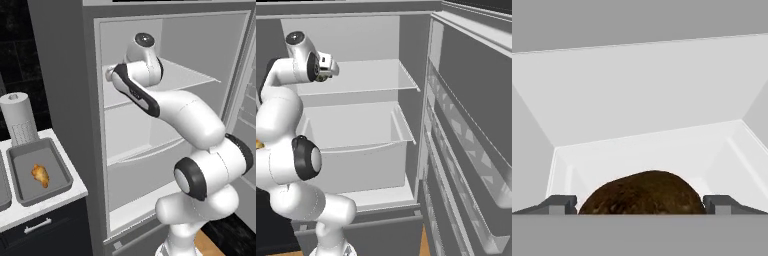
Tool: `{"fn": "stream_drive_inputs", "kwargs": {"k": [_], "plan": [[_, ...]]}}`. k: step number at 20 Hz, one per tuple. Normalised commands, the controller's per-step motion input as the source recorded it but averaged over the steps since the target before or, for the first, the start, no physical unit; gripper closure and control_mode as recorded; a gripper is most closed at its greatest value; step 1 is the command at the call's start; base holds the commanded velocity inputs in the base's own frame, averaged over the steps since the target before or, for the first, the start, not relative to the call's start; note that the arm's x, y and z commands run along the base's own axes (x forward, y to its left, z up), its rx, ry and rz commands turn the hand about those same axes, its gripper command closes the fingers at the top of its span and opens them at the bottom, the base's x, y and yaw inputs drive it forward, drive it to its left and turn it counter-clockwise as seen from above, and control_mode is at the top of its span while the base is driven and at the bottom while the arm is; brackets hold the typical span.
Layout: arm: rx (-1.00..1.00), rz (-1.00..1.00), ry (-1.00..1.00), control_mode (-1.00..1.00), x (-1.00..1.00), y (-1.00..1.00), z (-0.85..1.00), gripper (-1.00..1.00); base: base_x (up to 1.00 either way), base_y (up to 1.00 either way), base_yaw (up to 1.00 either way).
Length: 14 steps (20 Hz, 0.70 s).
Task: Place one mushroom and one chicken drumstick in each tupperware on the nearby counter, to pack two identical lunches.
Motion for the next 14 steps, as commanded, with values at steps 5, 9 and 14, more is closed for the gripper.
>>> {"fn": "stream_drive_inputs", "kwargs": {"k": [5, 9, 14], "plan": [[0.0, 0.0, 0.0, -1.0, -0.24, 0.0, -0.46, -1.0, 0.0, 0.0, 0.0], [-0.02, 0.0, 0.0, -1.0, -0.1, 0.08, -0.5, 1.0, 0.0, 0.0, 0.0], [0.0, 0.01, -0.04, -1.0, 0.12, 0.13, -0.35, 1.0, 0.0, 0.0, 0.0]]}}
